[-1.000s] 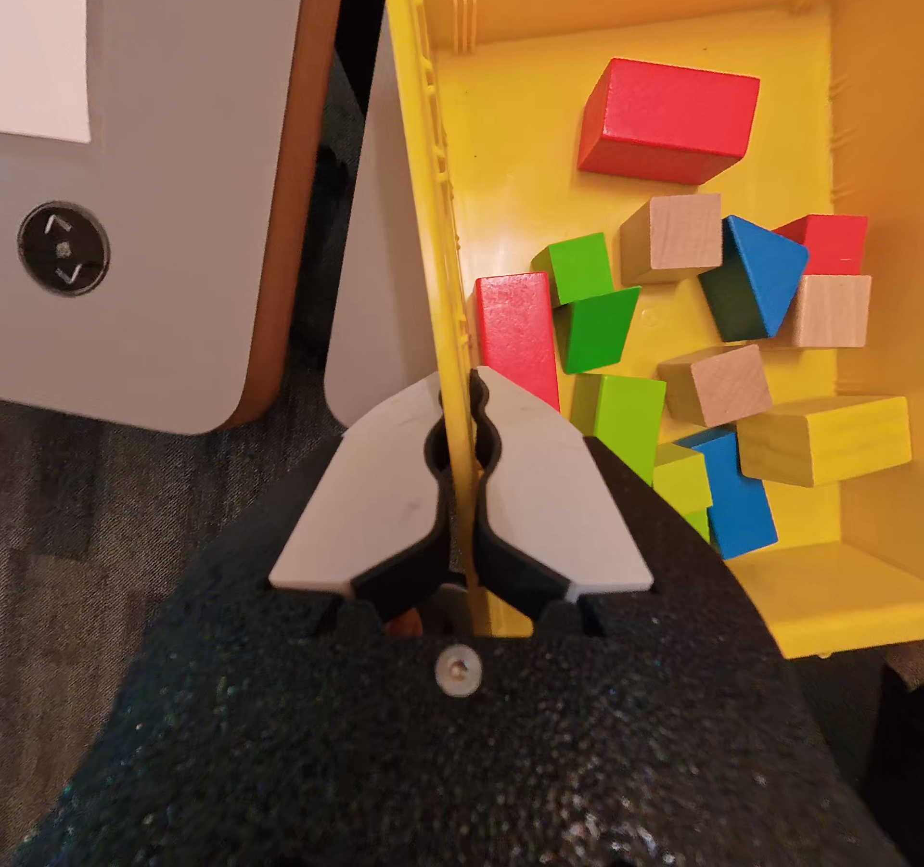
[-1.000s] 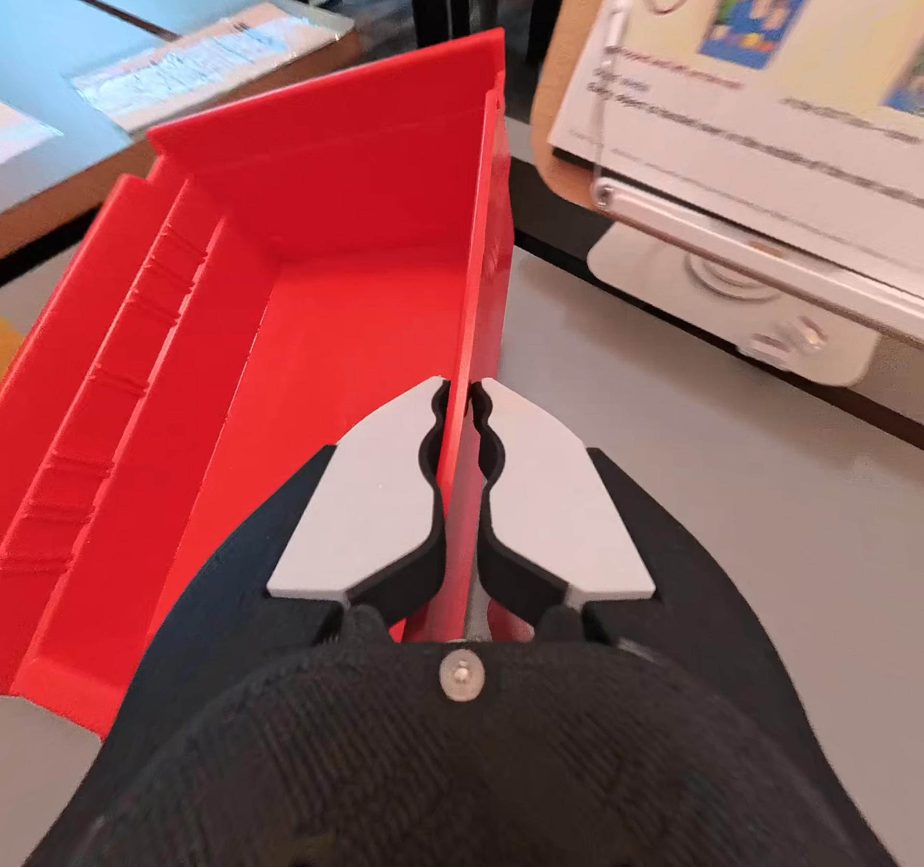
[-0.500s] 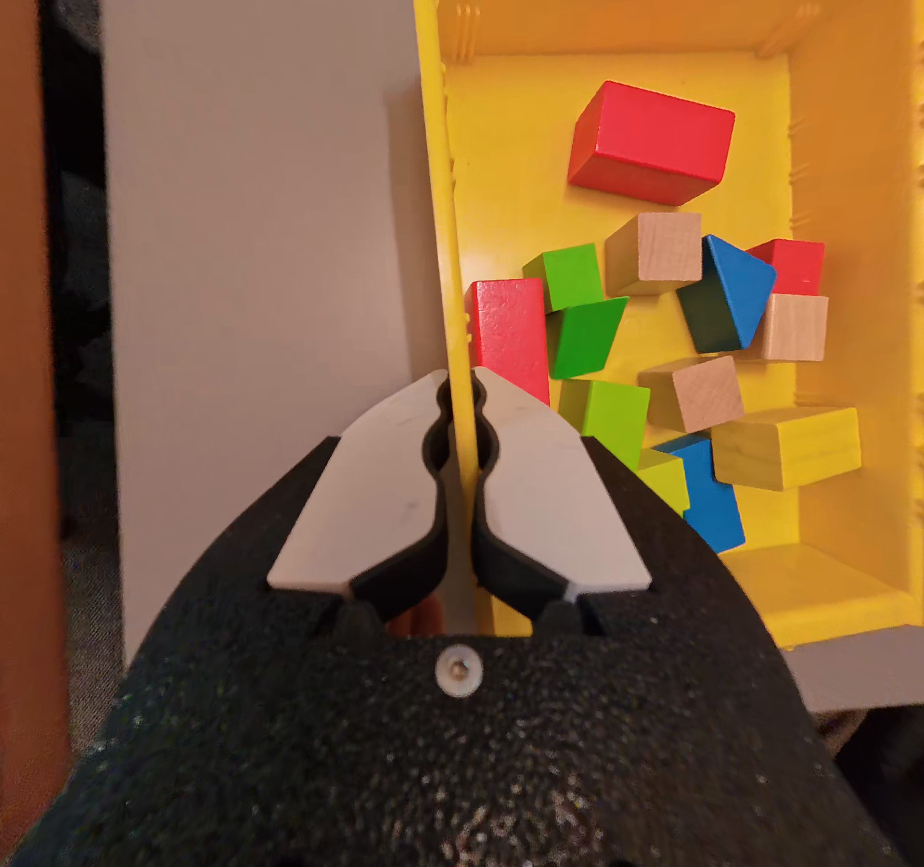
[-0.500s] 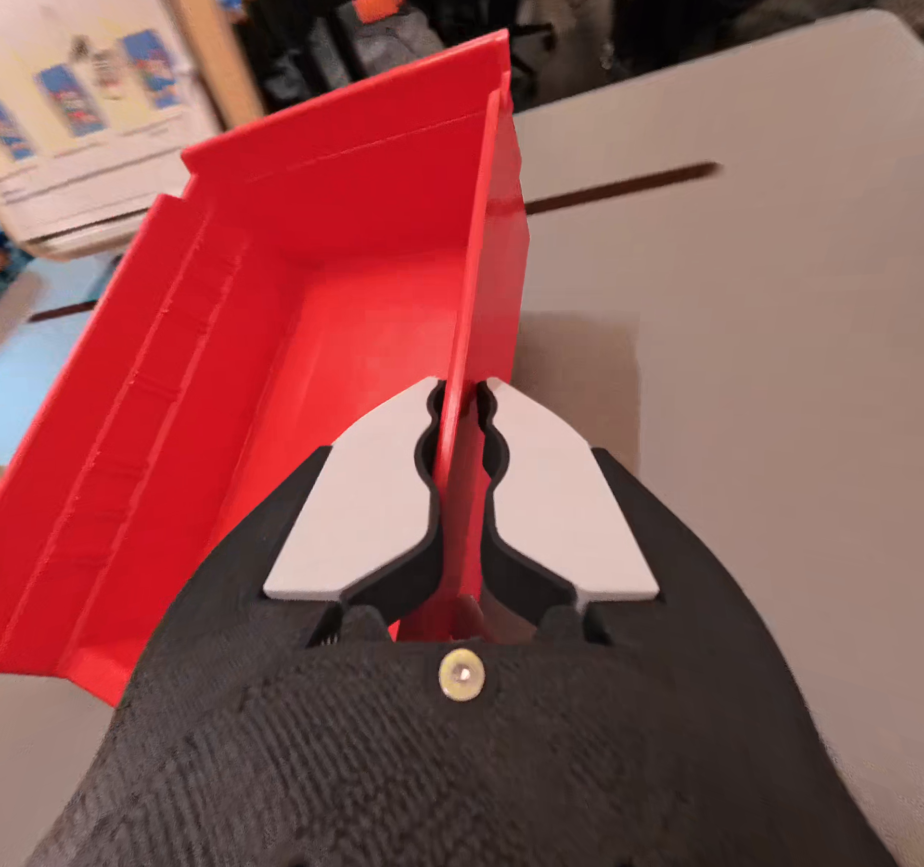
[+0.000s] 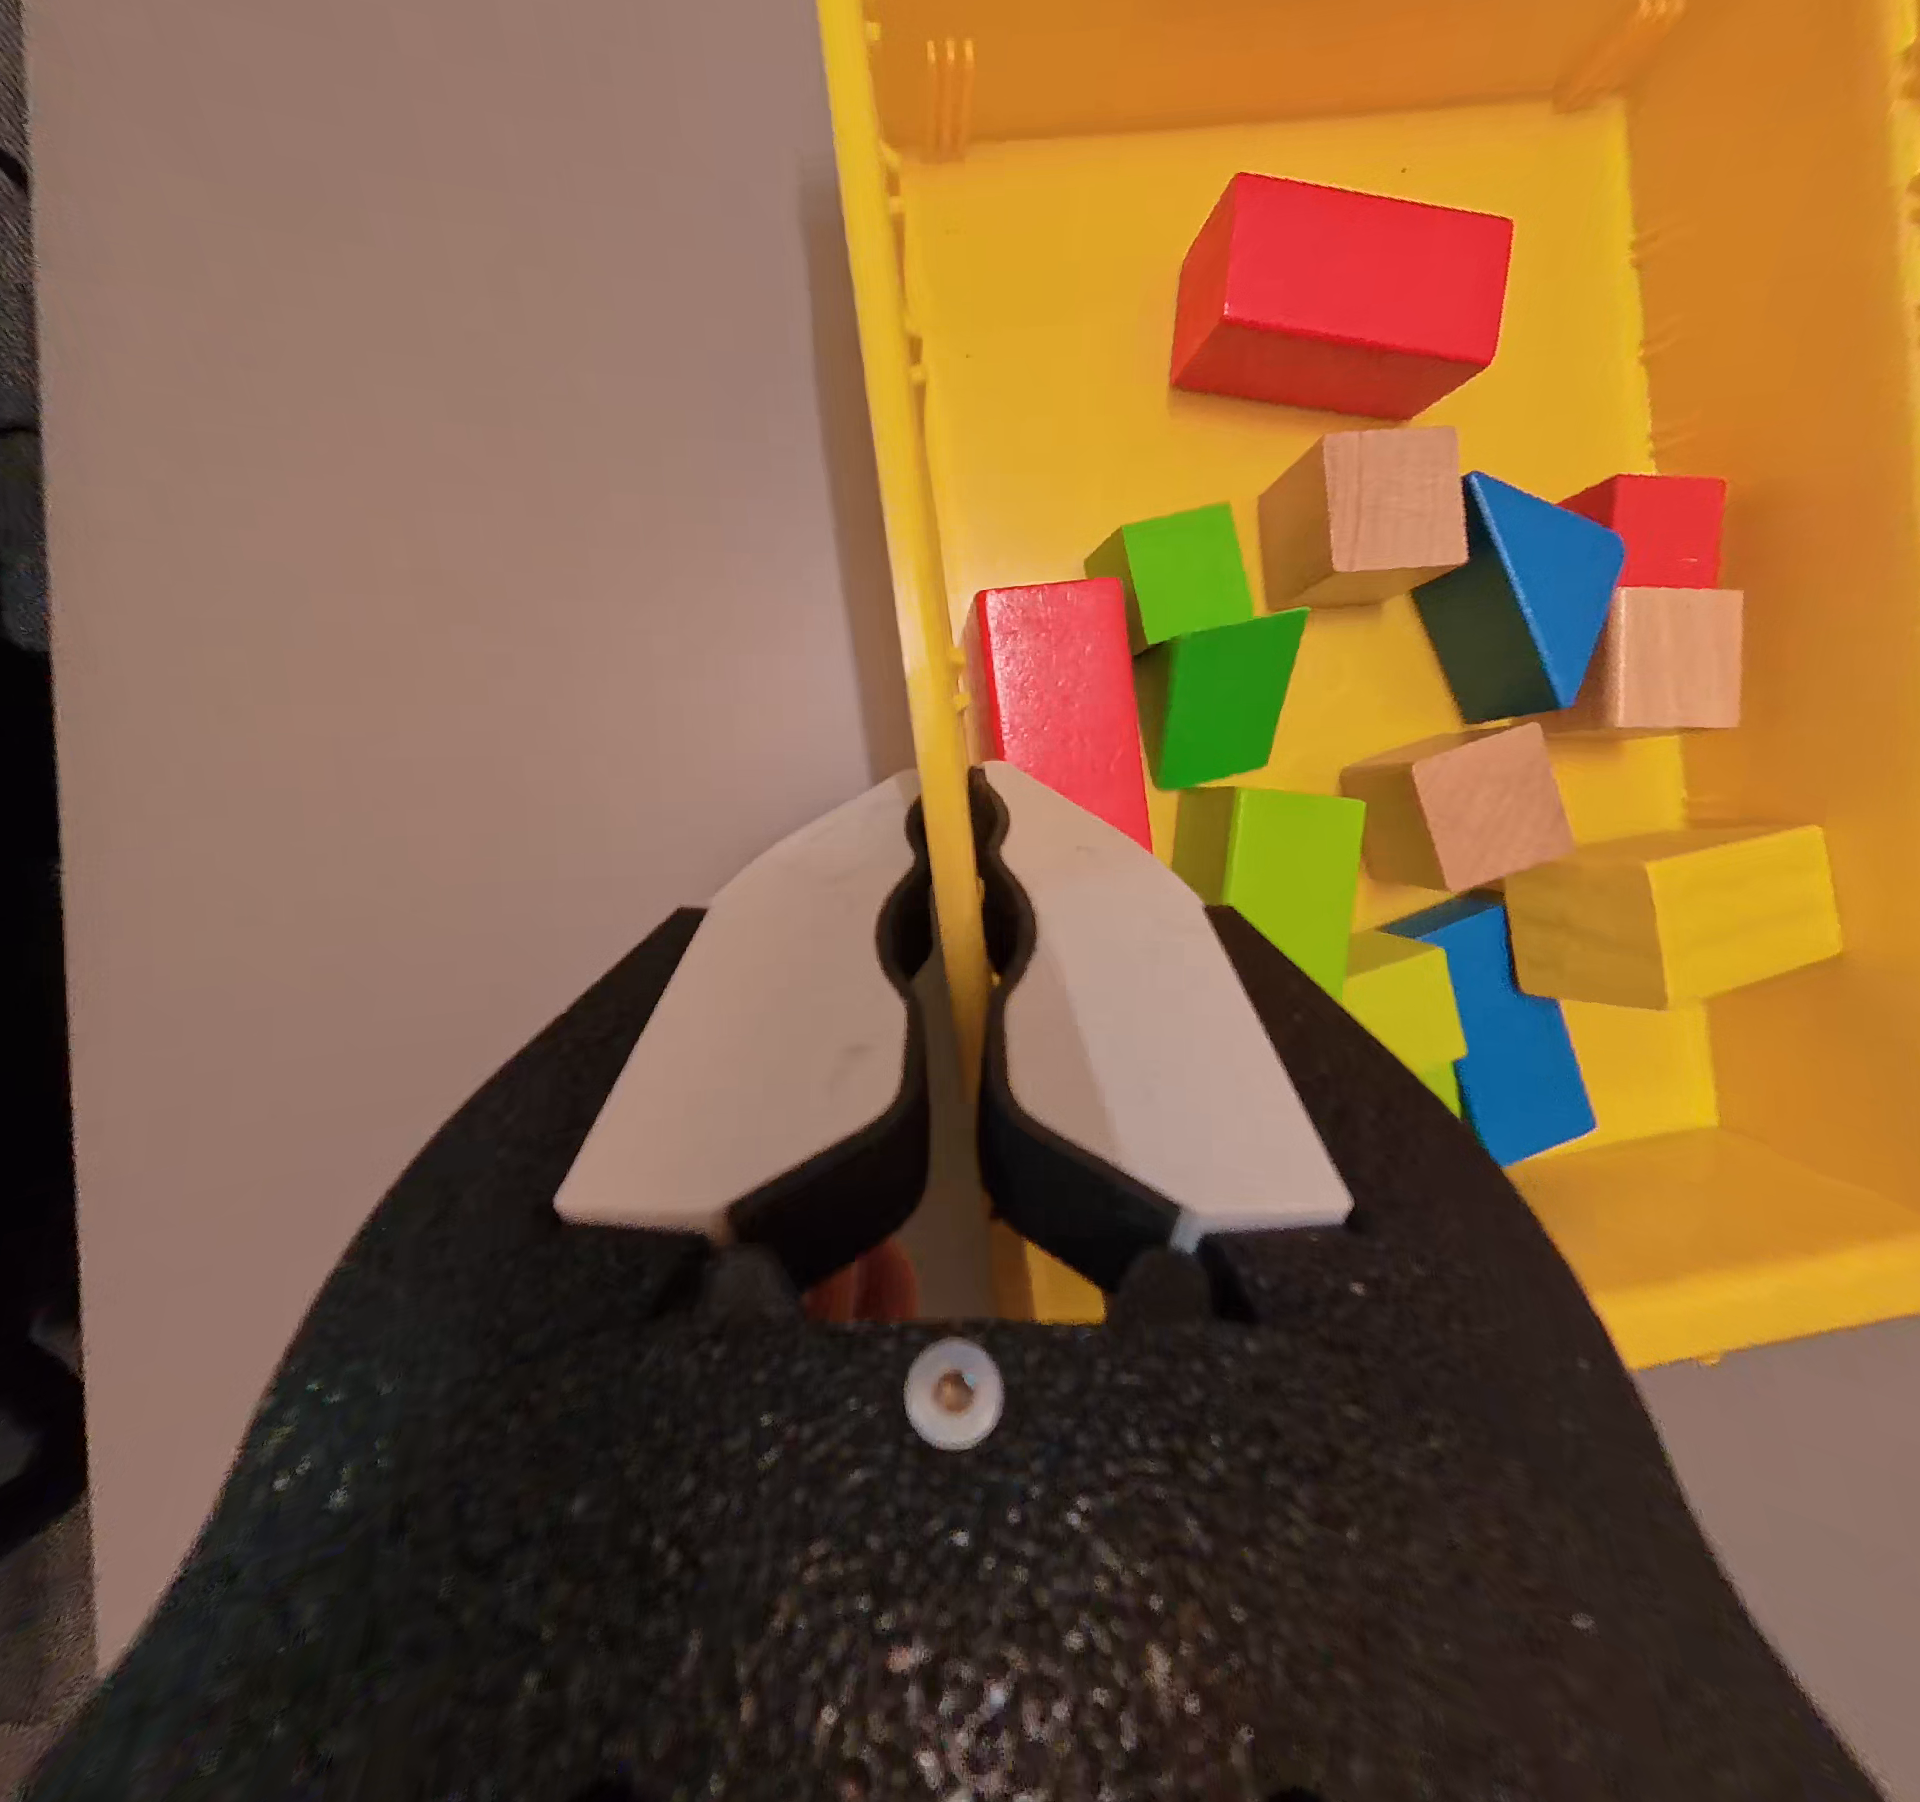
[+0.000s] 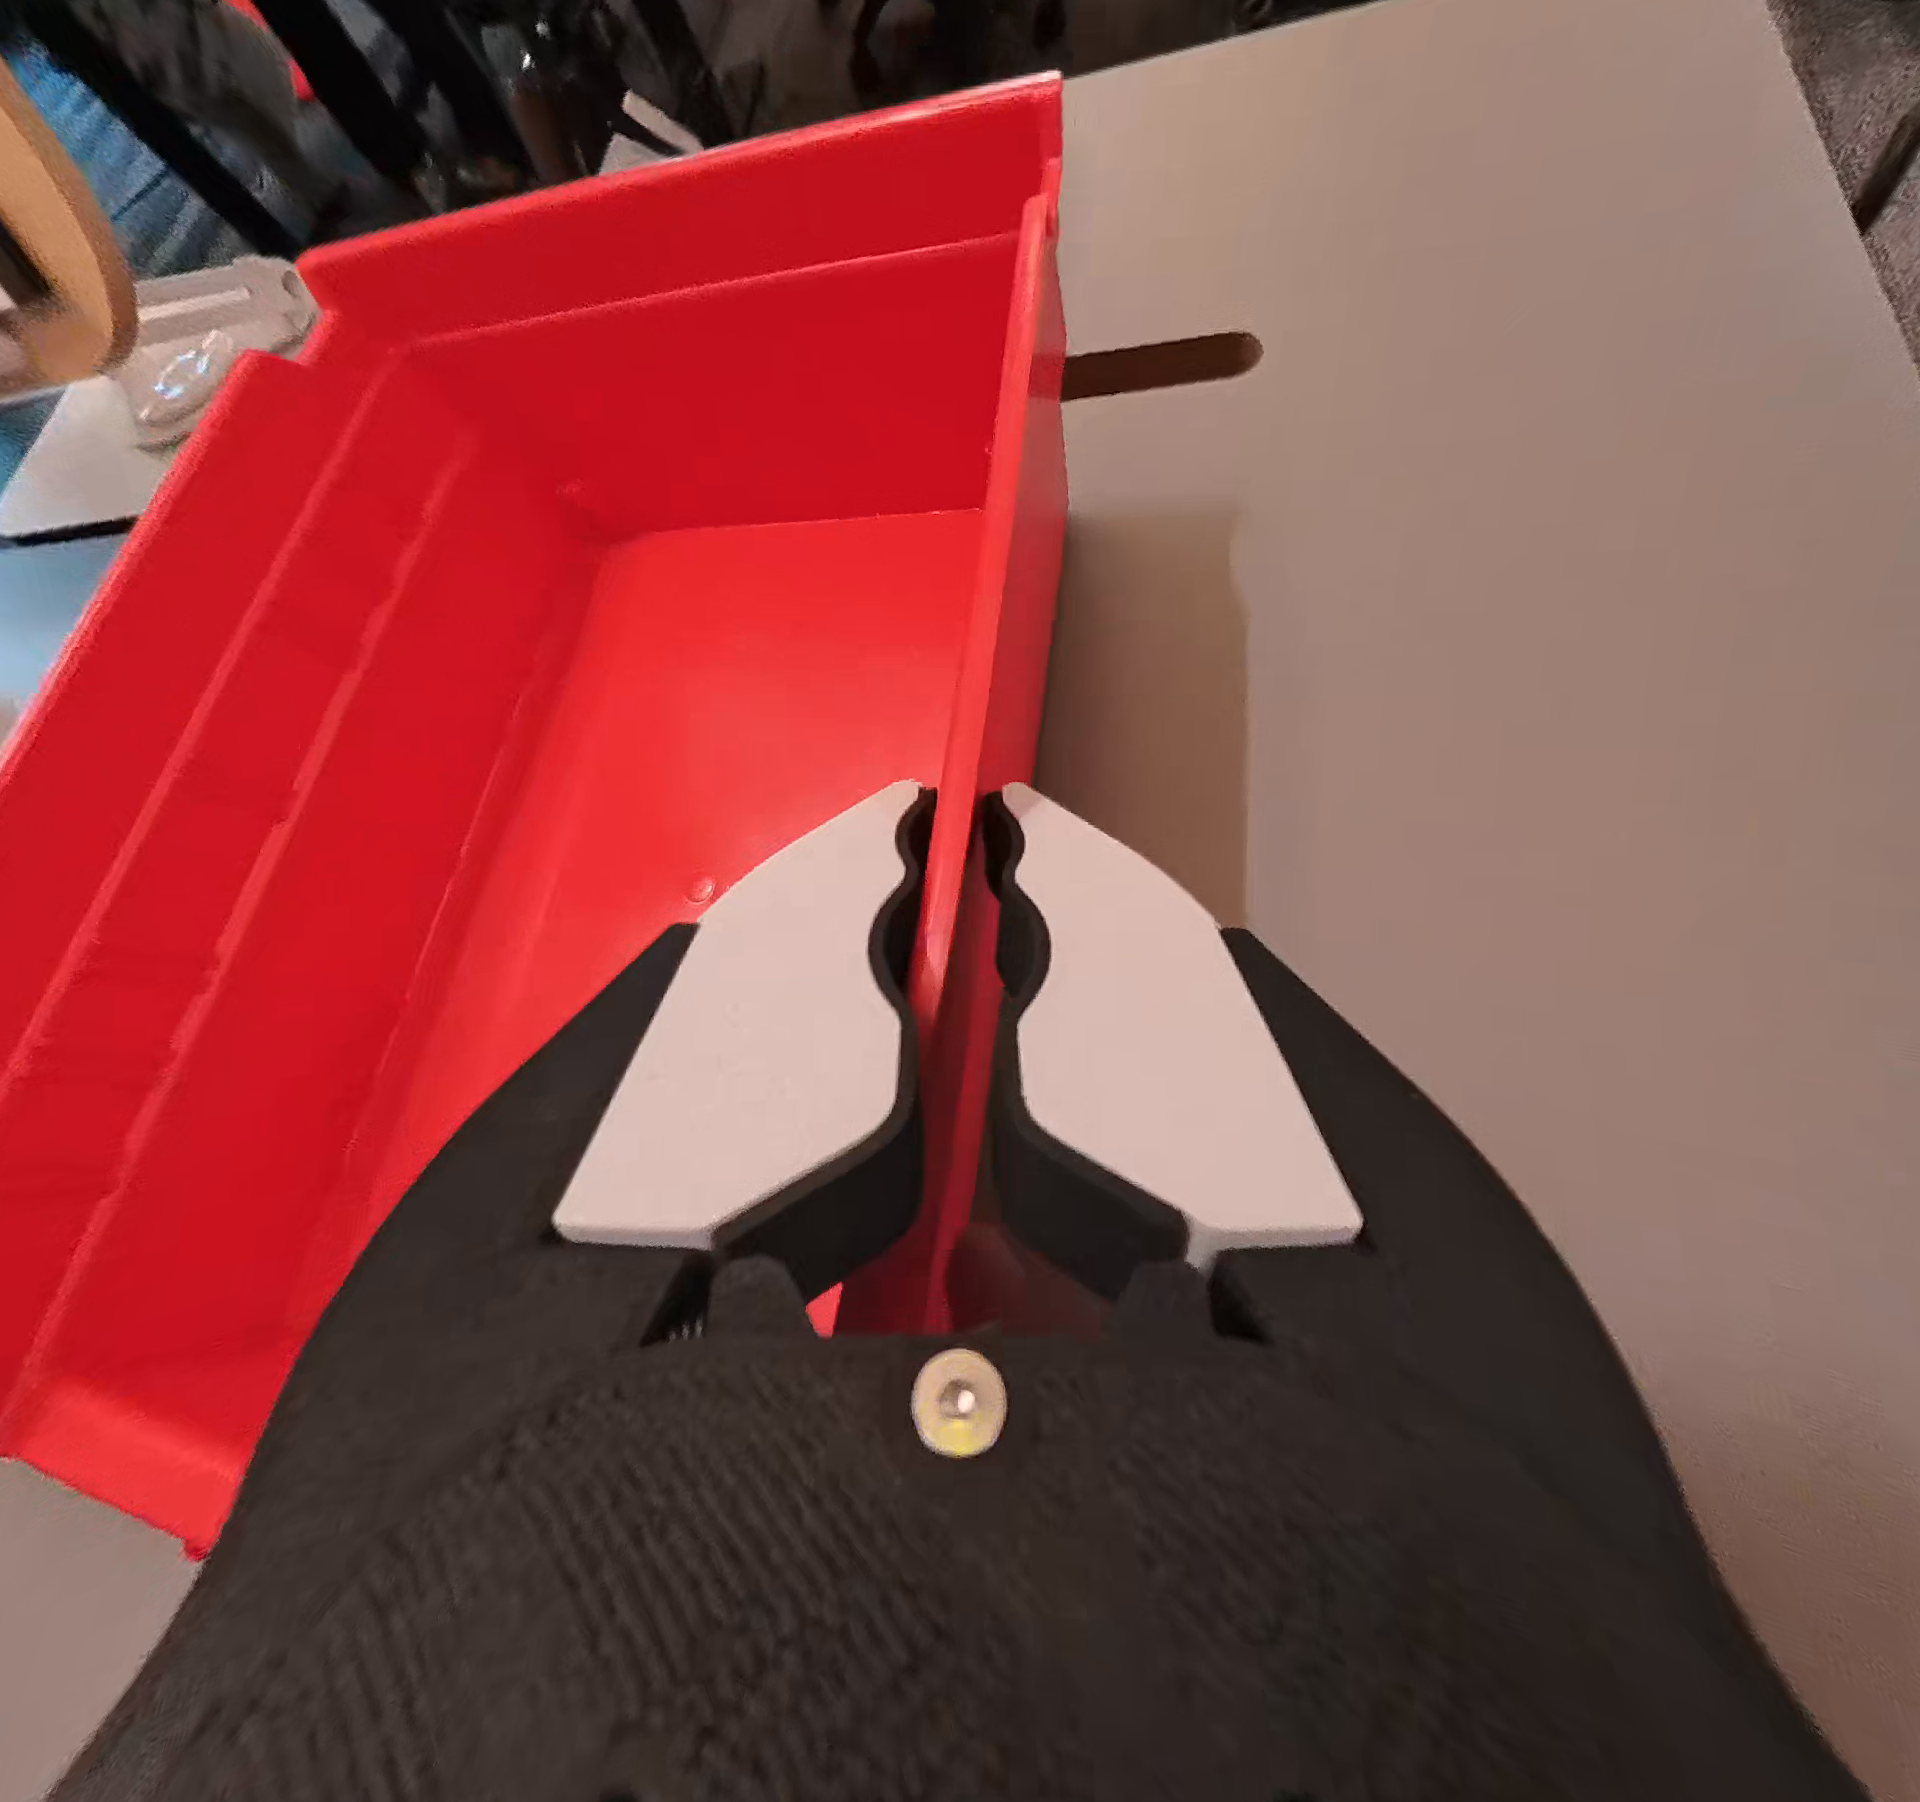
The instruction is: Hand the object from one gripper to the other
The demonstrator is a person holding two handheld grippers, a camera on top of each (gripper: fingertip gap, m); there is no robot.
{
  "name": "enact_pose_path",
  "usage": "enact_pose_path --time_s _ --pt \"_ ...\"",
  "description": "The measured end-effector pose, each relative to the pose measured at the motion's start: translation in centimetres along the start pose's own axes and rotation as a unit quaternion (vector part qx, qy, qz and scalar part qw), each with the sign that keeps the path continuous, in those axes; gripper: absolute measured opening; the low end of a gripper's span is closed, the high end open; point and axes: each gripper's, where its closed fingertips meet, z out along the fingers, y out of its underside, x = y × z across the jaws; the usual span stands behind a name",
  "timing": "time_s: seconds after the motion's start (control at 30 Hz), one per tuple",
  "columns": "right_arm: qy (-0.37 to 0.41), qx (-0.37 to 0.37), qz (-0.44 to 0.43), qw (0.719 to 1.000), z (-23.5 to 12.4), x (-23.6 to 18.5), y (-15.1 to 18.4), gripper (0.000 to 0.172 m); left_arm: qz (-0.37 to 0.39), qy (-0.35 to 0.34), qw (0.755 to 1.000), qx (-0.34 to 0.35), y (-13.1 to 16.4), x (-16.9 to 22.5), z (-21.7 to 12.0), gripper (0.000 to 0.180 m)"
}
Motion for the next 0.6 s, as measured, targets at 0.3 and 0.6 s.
enact_pose_path --time_s 0.3,0.6 --pt "0.050 -0.034 -0.086 0.994 2.4 1.5 -1.4 0.006 0.013 -0.004 1.000 0.024 -4.0 0.1 2.5 0.003" --pt "0.136 0.057 -0.181 0.972 -3.1 0.2 -5.8 0.038 0.113 -0.018 0.990 0.086 -4.8 0.8 0.6 0.019"
